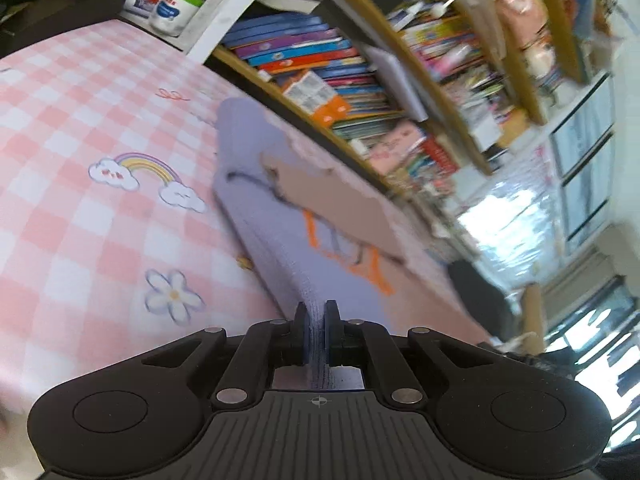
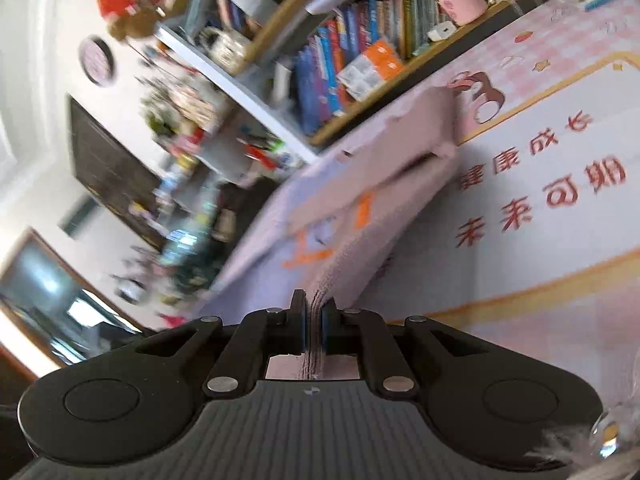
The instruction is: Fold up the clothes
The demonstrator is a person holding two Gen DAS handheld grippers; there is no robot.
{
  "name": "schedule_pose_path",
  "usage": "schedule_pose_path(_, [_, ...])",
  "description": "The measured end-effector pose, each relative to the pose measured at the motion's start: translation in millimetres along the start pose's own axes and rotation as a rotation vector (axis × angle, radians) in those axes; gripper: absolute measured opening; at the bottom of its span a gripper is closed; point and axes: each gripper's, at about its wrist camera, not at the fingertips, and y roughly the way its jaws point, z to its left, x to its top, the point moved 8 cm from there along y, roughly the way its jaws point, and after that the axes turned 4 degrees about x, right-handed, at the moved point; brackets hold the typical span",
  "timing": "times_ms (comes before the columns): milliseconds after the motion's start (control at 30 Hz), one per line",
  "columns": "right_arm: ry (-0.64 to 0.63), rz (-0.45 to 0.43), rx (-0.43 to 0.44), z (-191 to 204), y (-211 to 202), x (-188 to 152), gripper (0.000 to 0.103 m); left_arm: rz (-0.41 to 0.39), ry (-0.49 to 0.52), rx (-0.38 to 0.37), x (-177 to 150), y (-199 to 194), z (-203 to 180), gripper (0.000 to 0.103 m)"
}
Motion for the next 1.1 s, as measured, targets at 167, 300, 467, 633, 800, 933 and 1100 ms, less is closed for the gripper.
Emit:
schedule_pose_path(167, [-0.043, -0.158, 0.162, 32, -27, 23, 0.007, -0.127, -0.051, -0.179, 25, -23, -25, 0.005])
schedule_pose_path(300, [-0.070, -0.255, 0.222, 44, -24, 56, 0.007, -0.219, -0.076, -0.312, 53, -26, -43, 0.006])
schedule_pose_path(467, [-0.025, -0.340, 0.153, 26, 1, 102, 0.007, -0.276, -0.134, -0.307, 95, 6, -28, 0.006])
schedule_pose_path(633, [0.126, -0.351, 0.067, -28, 38, 136, 0.007, -0.279, -0.238, -0.237, 119, 47, 6, 0.006])
schedule_pose_path(800, [0.245, -0.313, -0.017, -74, 72, 138, 0.007, -0.236, -0.312, -0.171, 119, 77, 39, 0.006])
schedule_pose_path(933, [0.328, -0.314, -0.052, -100, 88, 136, 0.014, -0.218, -0.322, -0.119, 118, 83, 57, 0.019])
schedule_pose_path(1100, [0.328, -0.340, -0.087, -109, 81, 135, 0.033, -0.289, -0.285, -0.011, 119, 64, 70, 0.052])
